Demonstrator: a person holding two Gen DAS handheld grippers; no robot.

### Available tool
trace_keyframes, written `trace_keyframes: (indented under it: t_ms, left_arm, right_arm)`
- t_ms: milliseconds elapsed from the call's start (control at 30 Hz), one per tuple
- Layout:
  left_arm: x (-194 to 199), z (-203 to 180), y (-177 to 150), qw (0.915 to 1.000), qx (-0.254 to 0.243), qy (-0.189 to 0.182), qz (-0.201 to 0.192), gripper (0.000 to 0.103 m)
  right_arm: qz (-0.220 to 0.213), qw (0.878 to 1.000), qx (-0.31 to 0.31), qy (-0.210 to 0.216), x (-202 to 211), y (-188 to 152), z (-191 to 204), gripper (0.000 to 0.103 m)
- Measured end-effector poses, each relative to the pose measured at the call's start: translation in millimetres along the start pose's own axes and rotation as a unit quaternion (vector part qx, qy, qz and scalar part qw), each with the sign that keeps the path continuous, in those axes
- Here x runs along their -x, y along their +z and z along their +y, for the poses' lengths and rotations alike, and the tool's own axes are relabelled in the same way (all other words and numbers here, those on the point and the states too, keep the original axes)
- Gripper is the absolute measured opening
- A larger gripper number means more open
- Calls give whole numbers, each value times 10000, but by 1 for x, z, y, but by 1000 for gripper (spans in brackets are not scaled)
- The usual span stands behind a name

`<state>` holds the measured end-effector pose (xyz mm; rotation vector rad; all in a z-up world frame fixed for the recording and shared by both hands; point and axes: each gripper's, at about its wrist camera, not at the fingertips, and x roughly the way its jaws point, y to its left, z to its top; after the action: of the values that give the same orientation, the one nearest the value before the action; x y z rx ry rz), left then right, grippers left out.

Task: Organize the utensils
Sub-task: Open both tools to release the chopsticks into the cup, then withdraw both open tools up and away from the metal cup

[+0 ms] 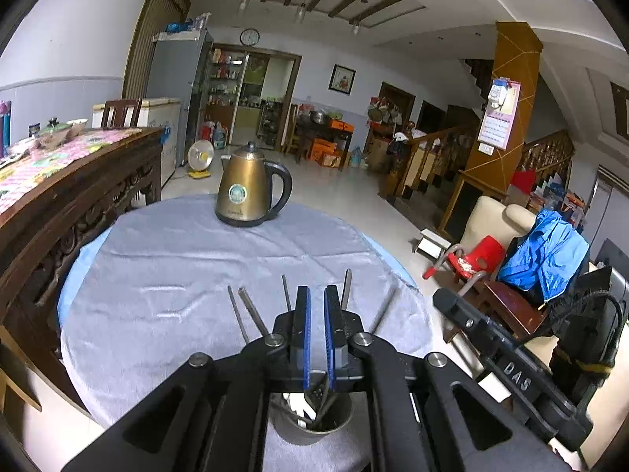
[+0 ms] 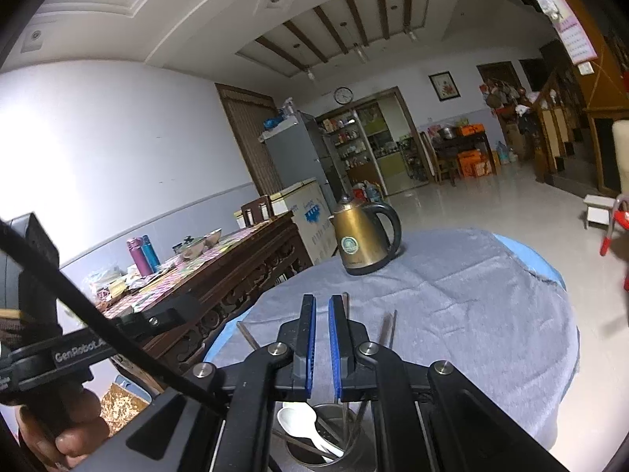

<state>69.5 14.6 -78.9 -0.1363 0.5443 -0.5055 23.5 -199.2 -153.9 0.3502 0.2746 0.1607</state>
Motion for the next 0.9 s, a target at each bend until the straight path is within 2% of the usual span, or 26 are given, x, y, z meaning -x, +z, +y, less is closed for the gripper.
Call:
trace_keyframes:
  t_ms: [100,133,200,267,300,367,533,600,667,833,900]
  left_arm:
    - [-2,4,-4,9999,52,54,104,13]
    - [-2,4,-5,9999,58,70,111,20]
    - [-1,7,-8,9998,66,138,121,30]
    - [0,10,-10,9997,92,207,126,39]
    - [1,10,-10,9996,106,231,131,41]
    - [2,12,-11,9995,116,277,134,55]
    - [7,13,-17,9988,20,454,160,65]
    - [7,14,-20,9984,48,507,227,66]
    - [6,16,-23,9979,65,544,350,66]
    - [15,16,-30,9967,28,687,426,72]
    - [21,14,-36,9961,-41,781,405,74]
  right_arm:
    - [57,9999,-124,-54,-1,0,-6,8]
    - [66,9998,-170,-72,-1,0,-8,8]
    - [87,9996,-215,-144,0,0,-12,13]
    - [102,9994,-241,-213,2,0,-16,23]
    - [103,9993,-260,-246,3,-1,-18,24]
    - [101,9990,-333,-295,5,0,-23,25]
    - [149,9979,-443,-441,11,1,-36,25]
    - [212,9974,-464,-509,13,0,-40,30]
    - [270,9967,-530,-546,15,0,-45,41]
    - [258,9963,-546,-614,31,0,-48,42]
    - [268,9965,-479,-632,39,1,-46,47]
